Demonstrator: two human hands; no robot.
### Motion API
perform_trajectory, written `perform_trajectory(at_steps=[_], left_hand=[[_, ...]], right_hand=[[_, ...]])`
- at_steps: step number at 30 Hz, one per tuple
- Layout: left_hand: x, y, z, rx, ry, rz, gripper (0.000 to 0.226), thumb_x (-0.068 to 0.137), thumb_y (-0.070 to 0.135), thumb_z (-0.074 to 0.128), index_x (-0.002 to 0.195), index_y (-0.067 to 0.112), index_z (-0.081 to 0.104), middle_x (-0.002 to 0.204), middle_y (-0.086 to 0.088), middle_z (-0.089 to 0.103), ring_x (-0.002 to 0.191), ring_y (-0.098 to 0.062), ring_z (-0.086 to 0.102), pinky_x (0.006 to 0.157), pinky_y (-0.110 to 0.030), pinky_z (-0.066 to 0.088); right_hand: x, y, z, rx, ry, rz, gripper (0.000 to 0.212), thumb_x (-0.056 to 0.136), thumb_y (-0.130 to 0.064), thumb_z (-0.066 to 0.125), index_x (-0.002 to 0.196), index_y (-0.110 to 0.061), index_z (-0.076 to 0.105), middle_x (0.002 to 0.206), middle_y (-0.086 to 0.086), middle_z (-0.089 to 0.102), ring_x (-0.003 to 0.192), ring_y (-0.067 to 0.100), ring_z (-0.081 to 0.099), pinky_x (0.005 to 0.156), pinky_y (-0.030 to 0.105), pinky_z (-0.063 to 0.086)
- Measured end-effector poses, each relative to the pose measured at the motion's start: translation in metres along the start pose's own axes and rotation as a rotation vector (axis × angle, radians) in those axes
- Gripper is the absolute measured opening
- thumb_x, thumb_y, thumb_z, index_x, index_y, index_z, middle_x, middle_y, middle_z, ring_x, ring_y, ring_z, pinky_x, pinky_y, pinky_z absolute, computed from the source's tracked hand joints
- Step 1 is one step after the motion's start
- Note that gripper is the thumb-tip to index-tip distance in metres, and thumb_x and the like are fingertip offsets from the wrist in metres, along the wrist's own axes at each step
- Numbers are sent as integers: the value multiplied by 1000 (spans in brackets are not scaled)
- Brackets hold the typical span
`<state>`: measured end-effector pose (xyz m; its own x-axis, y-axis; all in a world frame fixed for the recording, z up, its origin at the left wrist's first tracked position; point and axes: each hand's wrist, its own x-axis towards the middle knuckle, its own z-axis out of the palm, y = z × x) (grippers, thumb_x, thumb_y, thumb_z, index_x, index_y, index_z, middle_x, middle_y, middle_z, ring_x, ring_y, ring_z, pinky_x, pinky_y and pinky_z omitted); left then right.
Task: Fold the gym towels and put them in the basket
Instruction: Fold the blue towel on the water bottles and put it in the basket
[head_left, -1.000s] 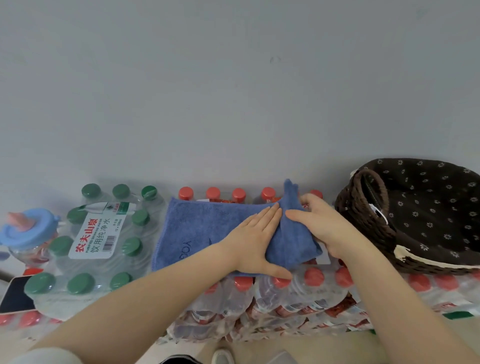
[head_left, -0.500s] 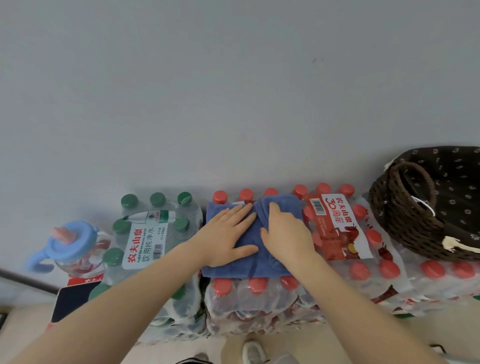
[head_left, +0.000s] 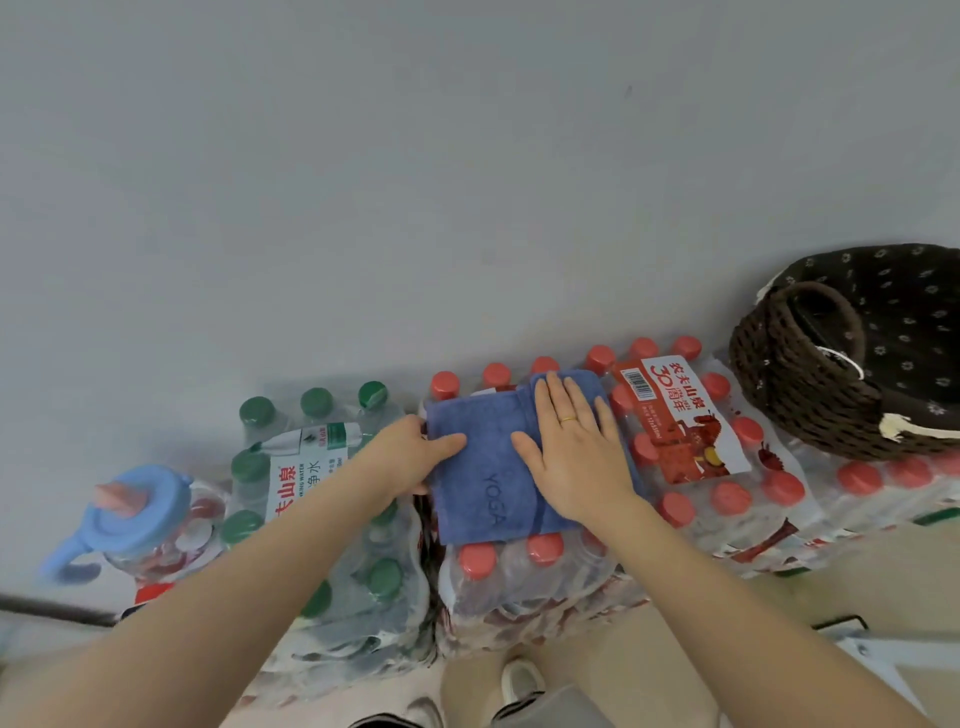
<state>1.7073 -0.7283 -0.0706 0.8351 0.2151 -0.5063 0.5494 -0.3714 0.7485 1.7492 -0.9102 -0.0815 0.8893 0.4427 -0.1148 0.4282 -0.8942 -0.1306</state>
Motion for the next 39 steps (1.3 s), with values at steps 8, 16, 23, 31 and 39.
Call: perform_trajectory(at_steps=[8, 16, 23, 31, 39], left_hand=[[-12, 14, -2, -484, -96, -59, 1, 88, 11, 59, 88, 10, 58, 83, -7, 66, 66, -13, 64, 54, -21, 55], [-17, 50, -5, -525, 151, 166, 21, 83, 4, 56, 101, 12, 48, 84, -9, 62, 69, -20, 61, 62, -30, 50], [-25, 58, 7, -398, 160, 144, 25, 85, 10, 58, 107, 12, 47, 86, -7, 60, 68, -18, 59, 59, -27, 48], [-23, 81, 57, -291, 75, 210, 17, 89, 13, 56, 96, 16, 41, 69, -4, 62, 51, -12, 60, 52, -22, 55], [-22, 62, 73, 110, 236, 387, 24, 91, 0, 40, 114, 3, 47, 77, -1, 57, 63, -5, 51, 58, -3, 41]], right_hand=[[0, -14, -7, -184, 70, 94, 71, 90, -57, 23, 142, -10, 34, 145, 16, 35, 132, 35, 35, 101, 44, 35], [-2, -10, -29, 204, 12, -127, 50, 92, -35, 22, 117, -9, 57, 118, 13, 59, 108, 33, 53, 88, 41, 41], [3, -2, -36, 862, -310, -189, 42, 88, 13, 34, 118, 0, 60, 121, 11, 60, 108, 17, 54, 97, 23, 43], [18, 18, -36, 1842, -403, 297, 48, 99, -43, 29, 96, -6, 60, 70, 7, 63, 61, 17, 60, 58, 26, 50], [25, 19, -35, 940, -76, 126, 32, 86, -28, 60, 110, -10, 47, 97, 6, 63, 91, 24, 62, 75, 33, 49]])
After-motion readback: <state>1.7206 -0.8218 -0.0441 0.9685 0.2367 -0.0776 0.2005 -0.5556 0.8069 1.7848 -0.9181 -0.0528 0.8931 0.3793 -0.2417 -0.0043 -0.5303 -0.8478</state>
